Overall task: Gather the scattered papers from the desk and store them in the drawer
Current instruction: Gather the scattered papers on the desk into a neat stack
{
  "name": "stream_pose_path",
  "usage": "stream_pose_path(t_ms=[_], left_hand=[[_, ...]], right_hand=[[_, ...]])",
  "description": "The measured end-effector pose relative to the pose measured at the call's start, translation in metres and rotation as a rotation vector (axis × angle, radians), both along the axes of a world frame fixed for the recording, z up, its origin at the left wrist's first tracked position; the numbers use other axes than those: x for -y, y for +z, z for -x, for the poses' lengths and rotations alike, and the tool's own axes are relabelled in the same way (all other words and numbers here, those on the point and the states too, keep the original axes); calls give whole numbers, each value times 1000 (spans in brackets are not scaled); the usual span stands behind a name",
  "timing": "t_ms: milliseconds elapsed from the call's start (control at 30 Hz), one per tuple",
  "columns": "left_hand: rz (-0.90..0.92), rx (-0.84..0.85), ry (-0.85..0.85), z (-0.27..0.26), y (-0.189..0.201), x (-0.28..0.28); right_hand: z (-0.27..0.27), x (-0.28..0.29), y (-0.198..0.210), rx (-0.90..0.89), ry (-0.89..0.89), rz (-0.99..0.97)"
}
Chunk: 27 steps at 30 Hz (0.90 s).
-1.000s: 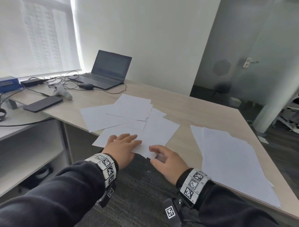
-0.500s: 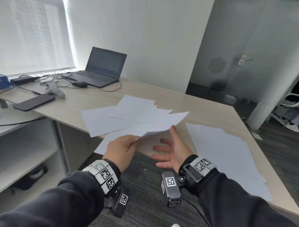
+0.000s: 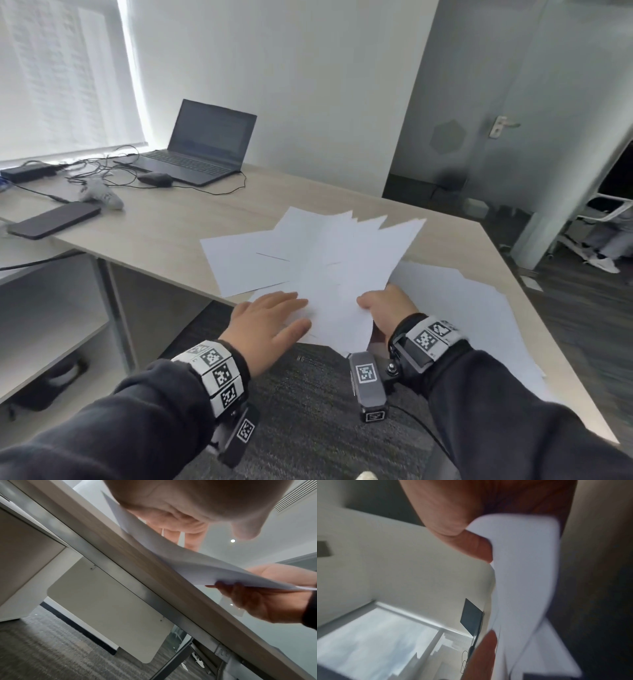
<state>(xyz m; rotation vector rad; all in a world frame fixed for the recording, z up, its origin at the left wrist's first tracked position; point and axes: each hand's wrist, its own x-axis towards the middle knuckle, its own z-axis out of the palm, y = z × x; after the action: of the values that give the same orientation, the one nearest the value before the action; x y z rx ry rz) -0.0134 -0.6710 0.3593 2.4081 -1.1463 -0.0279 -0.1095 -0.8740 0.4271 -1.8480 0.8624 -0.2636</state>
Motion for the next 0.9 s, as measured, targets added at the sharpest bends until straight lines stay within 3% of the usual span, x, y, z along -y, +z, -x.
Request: stream_pose_path(t_ms=[133, 433, 700, 900], left_hand=[[-77, -10, 103, -12, -1, 4], [-240, -21, 273, -14, 5, 25], [-240, -1, 368, -7, 6, 40], [-186, -18, 416, -3, 19, 58]], right_hand=[[3, 23, 14, 73, 53, 113], [43, 57, 24, 133, -75, 115], [89, 89, 18, 155, -258, 40], [126, 120, -4, 231, -283, -56]])
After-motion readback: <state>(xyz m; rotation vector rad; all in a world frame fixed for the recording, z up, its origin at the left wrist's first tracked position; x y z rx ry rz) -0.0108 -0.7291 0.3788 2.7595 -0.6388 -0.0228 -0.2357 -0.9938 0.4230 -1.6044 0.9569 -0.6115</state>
